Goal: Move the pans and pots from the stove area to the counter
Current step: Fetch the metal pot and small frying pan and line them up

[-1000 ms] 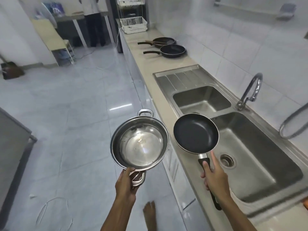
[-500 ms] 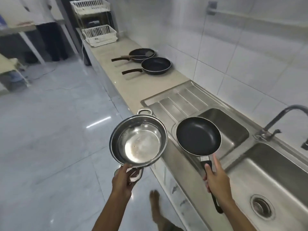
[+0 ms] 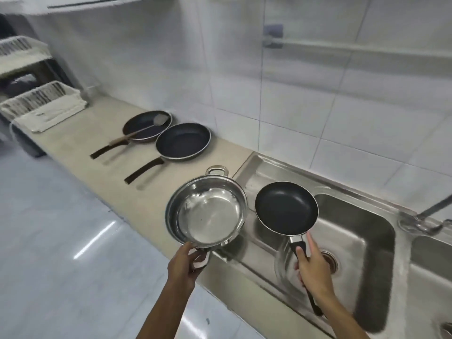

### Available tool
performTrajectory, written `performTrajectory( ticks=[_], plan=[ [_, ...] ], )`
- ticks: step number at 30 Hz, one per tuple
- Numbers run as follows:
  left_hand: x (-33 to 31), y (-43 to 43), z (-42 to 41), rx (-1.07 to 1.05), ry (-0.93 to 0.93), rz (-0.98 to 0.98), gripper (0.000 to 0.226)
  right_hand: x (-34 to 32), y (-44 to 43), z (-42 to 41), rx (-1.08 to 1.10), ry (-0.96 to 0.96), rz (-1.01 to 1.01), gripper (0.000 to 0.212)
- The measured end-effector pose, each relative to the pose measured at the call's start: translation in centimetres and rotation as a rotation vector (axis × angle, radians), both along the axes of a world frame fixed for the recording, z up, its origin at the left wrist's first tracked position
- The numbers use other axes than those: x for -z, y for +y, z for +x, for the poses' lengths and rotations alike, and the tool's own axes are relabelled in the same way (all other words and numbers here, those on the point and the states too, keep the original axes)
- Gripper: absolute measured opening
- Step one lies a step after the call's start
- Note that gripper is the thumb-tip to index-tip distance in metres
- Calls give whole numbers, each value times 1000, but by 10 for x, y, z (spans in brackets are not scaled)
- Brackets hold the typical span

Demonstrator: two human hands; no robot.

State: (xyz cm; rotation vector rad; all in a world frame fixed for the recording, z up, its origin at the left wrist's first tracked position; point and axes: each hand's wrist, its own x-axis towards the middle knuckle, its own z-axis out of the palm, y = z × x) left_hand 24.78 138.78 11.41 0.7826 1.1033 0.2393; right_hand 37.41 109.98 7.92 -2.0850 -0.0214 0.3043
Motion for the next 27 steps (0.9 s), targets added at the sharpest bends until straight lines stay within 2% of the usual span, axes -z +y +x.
performTrajectory(
  ticks=[8,12,18,24,27],
  plan=[
    [24,143,130,332,12,13,21,20,105,40,283,19,-74,58],
    [31,188,170,451,17,4,24,24,145,45,420,52,-67,57],
    [43,227,202,535,50,15,15,33,197,61,551,80,-61,55],
    [50,244,230,599,51,5,27,44,221,76,648,110,-33,54],
    [54,249,243,612,58,8,24,51,223,84,667,110,-42,54]
  ],
)
